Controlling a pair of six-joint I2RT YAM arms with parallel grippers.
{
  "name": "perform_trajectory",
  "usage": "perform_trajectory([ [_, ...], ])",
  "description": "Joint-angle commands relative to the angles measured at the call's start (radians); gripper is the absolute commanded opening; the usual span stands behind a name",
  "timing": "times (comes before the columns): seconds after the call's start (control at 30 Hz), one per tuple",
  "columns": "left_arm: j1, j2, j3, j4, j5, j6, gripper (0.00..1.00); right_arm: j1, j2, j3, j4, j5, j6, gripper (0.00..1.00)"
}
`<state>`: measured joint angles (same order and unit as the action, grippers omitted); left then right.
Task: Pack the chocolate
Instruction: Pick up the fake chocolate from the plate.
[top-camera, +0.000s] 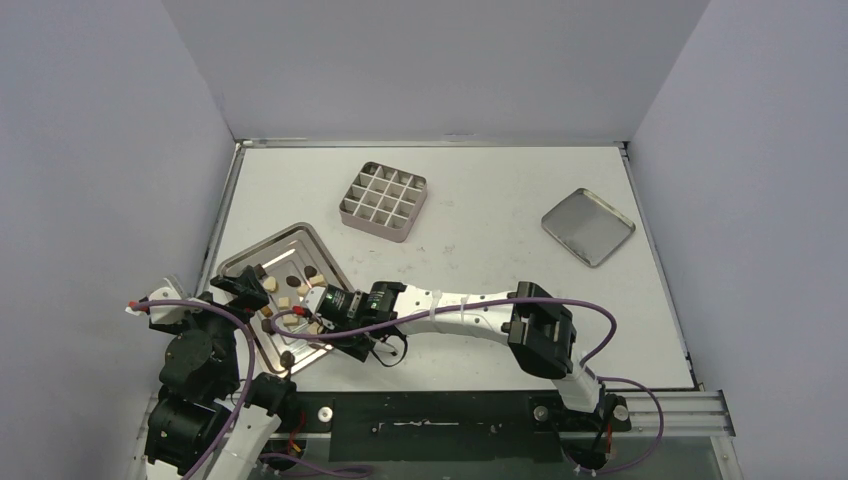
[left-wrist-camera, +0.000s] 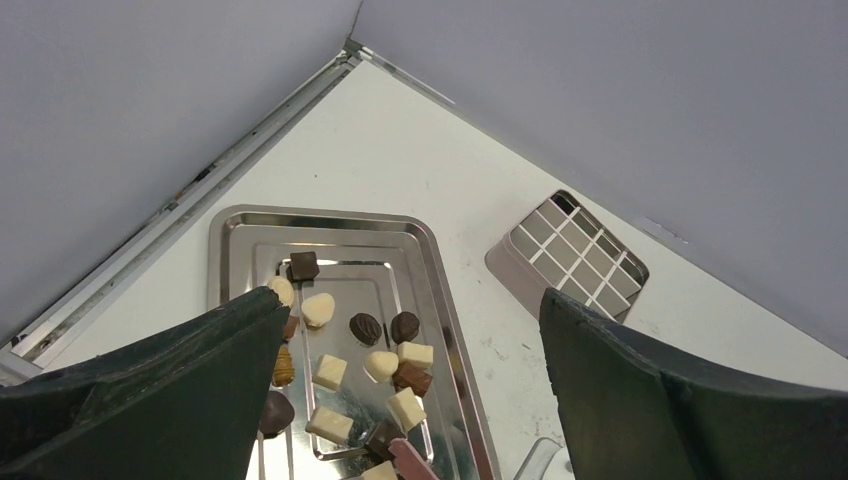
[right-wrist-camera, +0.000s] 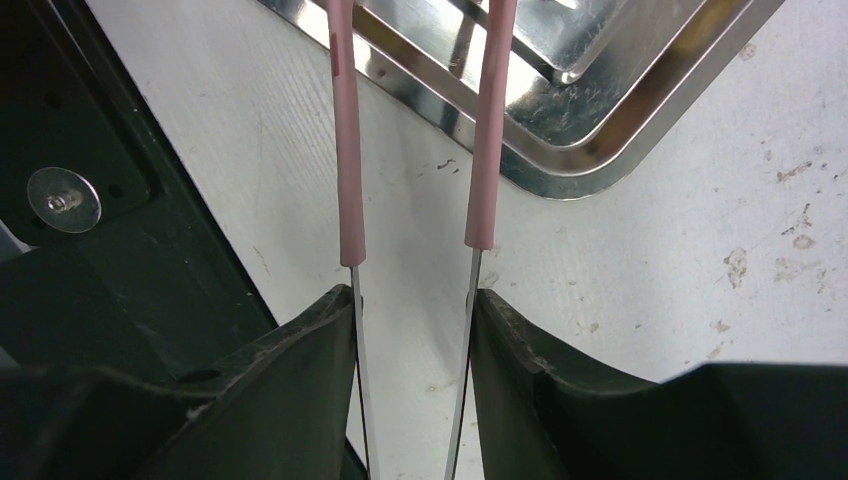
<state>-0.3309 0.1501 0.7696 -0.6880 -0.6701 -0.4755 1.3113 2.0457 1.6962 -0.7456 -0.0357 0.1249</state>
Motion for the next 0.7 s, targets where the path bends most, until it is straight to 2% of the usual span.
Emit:
perform_trajectory([
  [0.0, 0.007, -0.003, 0.032, 0.007, -0.009, -0.005, 0.97, 0.015, -0.071, -0.003, 0.030, -0.045, -0.003, 0.42],
  [0.2, 0.007, -0.001, 0.031, 0.008, -0.008, -0.006, 0.97, 0.019, -0.075, -0.007, 0.025, -0.032, -0.002, 0.42],
  [0.4, 0.007, -0.004, 0.031, 0.008, -0.008, -0.006, 0.97, 0.019, -0.037, 0.030, -0.021, 0.072, 0.012, 0.42],
  [0.67, 0.007, -0.003, 0.031, 0.007, -0.008, -0.005, 0.97, 0.022, -0.017, 0.059, -0.009, 0.075, 0.012, 0.38],
])
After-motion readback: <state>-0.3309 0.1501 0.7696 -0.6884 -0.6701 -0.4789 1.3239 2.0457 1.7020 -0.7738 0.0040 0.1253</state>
